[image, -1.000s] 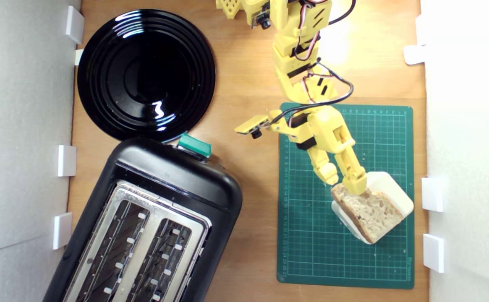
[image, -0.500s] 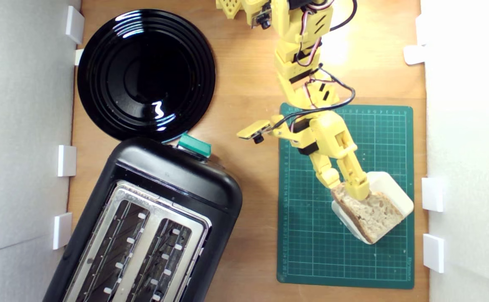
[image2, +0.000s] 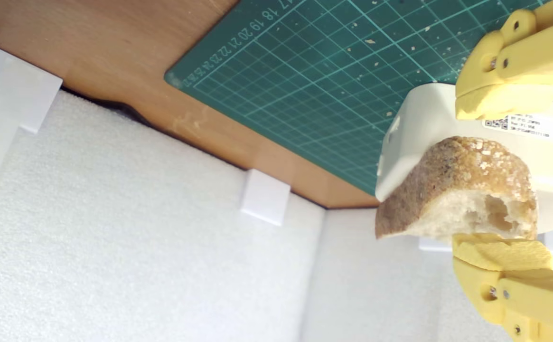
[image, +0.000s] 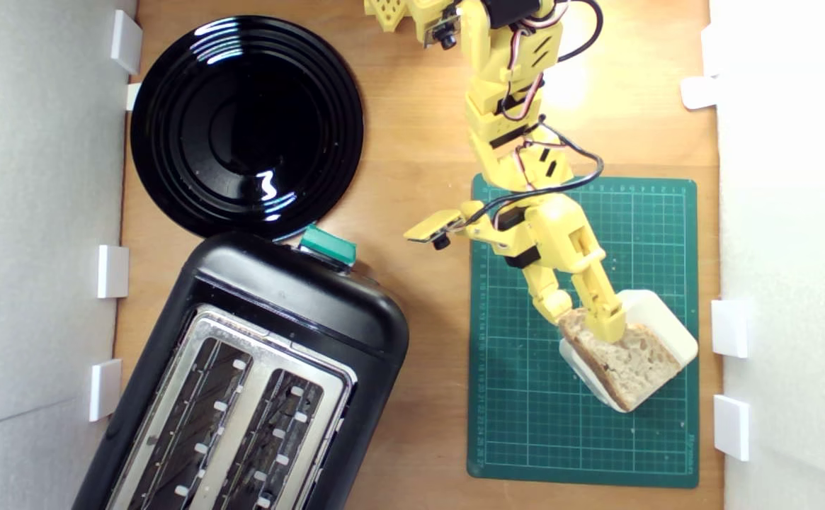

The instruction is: Pick bread and place in toaster

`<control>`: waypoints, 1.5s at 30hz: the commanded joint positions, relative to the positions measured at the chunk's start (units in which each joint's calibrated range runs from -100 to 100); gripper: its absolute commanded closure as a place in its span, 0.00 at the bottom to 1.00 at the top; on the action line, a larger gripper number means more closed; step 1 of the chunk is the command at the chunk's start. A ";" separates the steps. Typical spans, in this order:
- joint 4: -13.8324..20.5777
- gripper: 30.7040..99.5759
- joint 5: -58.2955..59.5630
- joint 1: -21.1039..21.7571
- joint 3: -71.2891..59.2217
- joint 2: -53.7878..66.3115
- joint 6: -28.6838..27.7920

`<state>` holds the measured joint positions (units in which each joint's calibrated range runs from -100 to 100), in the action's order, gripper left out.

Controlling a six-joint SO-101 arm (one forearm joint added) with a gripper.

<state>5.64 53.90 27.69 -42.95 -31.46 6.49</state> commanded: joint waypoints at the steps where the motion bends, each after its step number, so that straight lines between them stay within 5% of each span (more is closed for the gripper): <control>1: -0.11 0.24 1.65 0.35 2.32 1.01 0.54; 13: -0.29 0.30 1.56 0.19 3.50 0.68 0.75; 20: -0.38 0.50 1.56 0.11 3.32 0.68 0.49; 30: -0.38 0.60 1.56 -0.05 3.14 0.92 0.39; 45: 0.34 0.61 1.22 -1.18 2.78 8.99 0.75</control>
<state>6.00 53.90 27.60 -41.84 -29.86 6.91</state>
